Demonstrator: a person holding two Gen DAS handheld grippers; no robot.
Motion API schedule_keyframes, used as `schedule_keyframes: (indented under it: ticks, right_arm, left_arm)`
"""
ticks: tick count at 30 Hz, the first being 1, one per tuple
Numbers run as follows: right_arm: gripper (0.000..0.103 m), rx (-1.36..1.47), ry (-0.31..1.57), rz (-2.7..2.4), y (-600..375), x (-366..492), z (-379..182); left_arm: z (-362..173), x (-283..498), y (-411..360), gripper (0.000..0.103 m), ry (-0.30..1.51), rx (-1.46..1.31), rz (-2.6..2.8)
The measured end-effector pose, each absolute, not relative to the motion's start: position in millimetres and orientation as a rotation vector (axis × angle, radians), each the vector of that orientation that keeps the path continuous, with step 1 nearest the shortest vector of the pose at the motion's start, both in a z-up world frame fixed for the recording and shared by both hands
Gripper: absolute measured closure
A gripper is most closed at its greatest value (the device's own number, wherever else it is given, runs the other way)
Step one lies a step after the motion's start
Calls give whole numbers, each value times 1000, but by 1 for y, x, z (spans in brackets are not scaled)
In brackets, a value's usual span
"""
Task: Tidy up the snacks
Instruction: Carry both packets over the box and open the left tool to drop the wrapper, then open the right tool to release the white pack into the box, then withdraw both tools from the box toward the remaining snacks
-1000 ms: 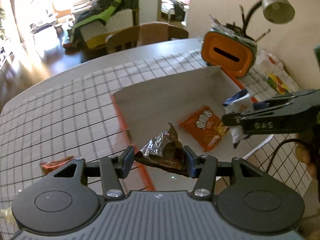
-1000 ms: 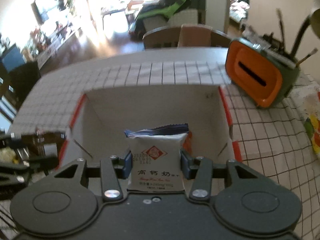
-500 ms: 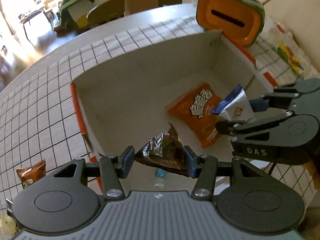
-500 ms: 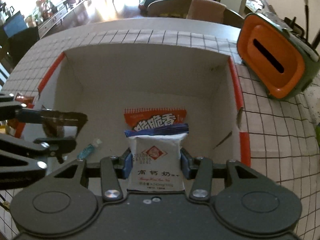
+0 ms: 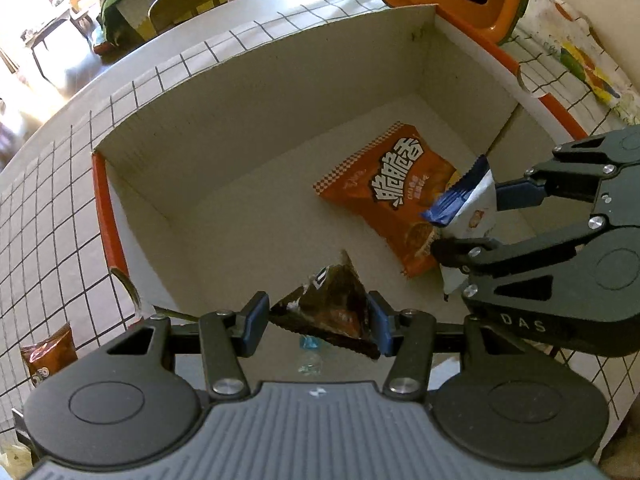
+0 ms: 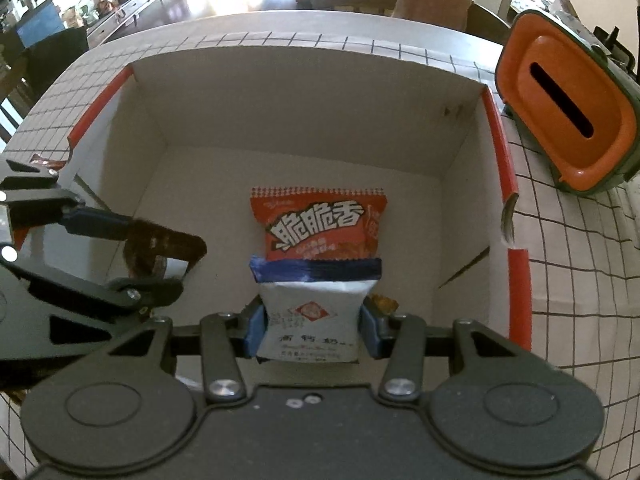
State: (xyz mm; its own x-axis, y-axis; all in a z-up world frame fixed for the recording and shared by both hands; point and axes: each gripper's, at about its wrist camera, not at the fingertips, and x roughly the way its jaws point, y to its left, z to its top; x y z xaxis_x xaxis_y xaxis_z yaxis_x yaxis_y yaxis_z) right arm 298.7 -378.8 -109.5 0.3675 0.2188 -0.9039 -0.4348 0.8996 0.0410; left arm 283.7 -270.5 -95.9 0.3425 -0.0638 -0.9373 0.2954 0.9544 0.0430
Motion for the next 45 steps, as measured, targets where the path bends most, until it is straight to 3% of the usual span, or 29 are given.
schedule_keyframes:
  ticks: [9, 11, 16, 22, 45]
  right_arm:
    - [52, -215, 1129, 425, -383, 293, -110]
    - [44, -212, 1113, 418, -385, 291, -106]
    - [40, -172, 1074, 406, -395, 284, -90]
    - [25, -122, 1029, 398, -400, 275, -72]
    - [11, -3, 800, 424, -355, 196, -10]
  left_arm:
    - [-90, 276, -270, 50, 1167, 220, -246]
    - [-86, 272, -267, 50, 1151, 212, -249]
    - [-69, 262, -259, 44, 1105, 184, -256]
    - [-52, 249, -245, 43, 1059, 157, -254]
    - [2, 171, -164, 27, 874, 57, -258]
